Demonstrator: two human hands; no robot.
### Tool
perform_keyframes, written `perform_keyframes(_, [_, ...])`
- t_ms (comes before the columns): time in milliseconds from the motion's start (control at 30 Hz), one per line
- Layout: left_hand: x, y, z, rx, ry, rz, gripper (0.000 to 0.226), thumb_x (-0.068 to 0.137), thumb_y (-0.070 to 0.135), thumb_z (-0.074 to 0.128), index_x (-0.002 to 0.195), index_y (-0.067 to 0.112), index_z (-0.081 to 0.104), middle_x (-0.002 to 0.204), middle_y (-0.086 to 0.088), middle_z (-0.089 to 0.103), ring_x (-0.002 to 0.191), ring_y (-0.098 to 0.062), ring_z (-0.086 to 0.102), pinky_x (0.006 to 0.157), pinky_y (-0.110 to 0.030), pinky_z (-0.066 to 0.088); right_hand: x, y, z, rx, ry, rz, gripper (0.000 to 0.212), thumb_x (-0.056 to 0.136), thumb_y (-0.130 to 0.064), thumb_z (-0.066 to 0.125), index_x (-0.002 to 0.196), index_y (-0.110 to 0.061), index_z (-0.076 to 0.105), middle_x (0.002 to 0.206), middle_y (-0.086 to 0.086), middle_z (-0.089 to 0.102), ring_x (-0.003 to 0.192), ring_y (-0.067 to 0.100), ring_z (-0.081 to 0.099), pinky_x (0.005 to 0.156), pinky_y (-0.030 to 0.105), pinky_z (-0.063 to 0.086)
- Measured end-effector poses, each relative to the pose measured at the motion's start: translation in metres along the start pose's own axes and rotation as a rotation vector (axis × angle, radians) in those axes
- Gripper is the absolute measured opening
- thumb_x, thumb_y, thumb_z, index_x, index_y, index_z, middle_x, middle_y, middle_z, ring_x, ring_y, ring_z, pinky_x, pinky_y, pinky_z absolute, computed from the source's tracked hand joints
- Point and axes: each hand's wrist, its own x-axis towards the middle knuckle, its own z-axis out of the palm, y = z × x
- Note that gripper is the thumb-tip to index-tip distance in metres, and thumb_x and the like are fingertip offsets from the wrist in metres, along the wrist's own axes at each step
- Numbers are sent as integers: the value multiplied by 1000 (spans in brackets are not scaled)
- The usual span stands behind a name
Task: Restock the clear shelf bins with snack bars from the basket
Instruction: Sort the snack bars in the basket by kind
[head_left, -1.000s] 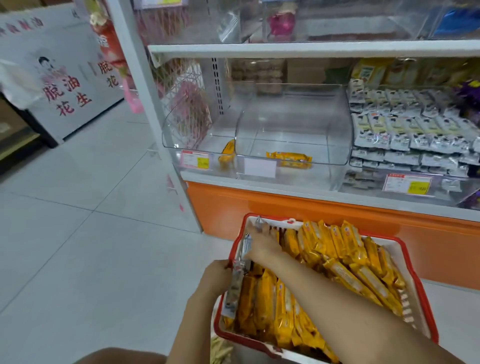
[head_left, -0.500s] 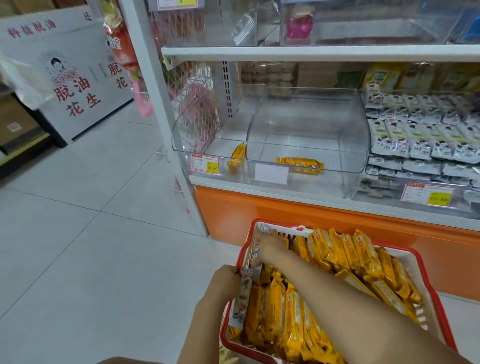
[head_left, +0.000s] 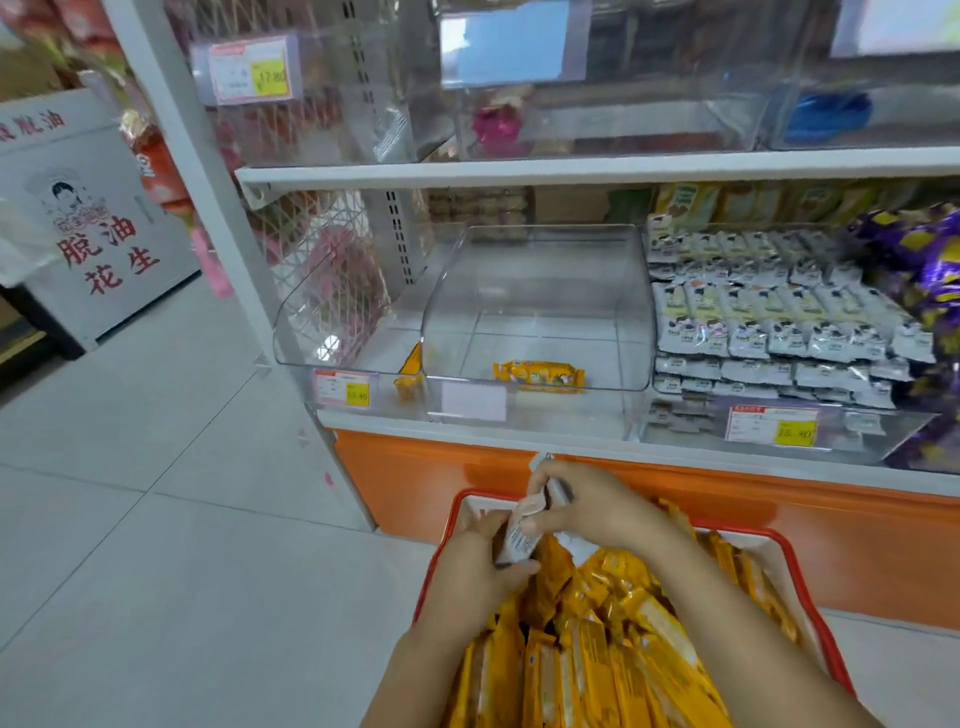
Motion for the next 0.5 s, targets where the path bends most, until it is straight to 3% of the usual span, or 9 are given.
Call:
perform_keyframes(67, [6,22,5,-69,28,48,39,77,34,72,114,33,61,92,7,69,83,-8,63,70,-27,52,-15,4,-25,103,47,-45,20,82,-34,73,93,-41,58,95,-4,58,82,13,55,69,29,45])
perform_keyframes(100, [9,36,7,-156,10,41,29,78,32,72,106,28,65,85,5,70,76,-8,64,65,-28,52,-23,7,-36,177,72,-56,26,85,-31,70,102,-46,58,105,0,61,91,21,60,79,37,50])
perform_keyframes(167, [13,66,12,-470,-86,-7,12,79,19,74,91,19,71,79,1,71,72,-11,65,66,-31,53,-40,14,-55,327,137,-81,54,87,-24,67,122,-59,45,128,-4,57,113,25,58,95,49,49])
perform_keyframes(200, [14,81,13,-684,-152,-62,14,76,13,75,90,16,73,82,-4,71,75,-16,66,72,-36,56,-50,16,-62,383,187,-102,68,87,-22,68,130,-63,35,136,-12,50,121,16,53,100,46,46])
perform_keyframes(267, [18,105,15,-1021,-293,-175,29,70,9,75,98,3,71,94,-17,70,86,-27,66,88,-48,51,-66,20,-75,437,358,-104,77,86,-20,70,140,-55,27,127,-21,46,119,6,48,98,35,47])
perform_keyframes(333, [21,122,18,-1128,-362,-185,36,73,8,71,106,-5,65,101,-22,66,91,-32,64,93,-51,48,-79,22,-85,437,582,-126,60,83,-20,72,133,-41,46,113,-21,55,107,5,57,82,19,49])
perform_keyframes(400, [24,136,22,-1149,-406,-149,30,79,8,69,106,-2,65,97,-19,67,86,-28,66,86,-47,53,-86,26,-91,359,705,-153,40,82,-27,72,118,-38,60,110,-22,63,104,2,60,74,8,43])
perform_keyframes(500, [30,157,33,-1145,-419,-132,30,76,12,65,104,2,67,98,-17,68,83,-26,67,68,-39,59,-93,28,-96,336,728,-164,40,87,-38,61,127,-39,56,122,-26,52,113,-12,48,83,2,34])
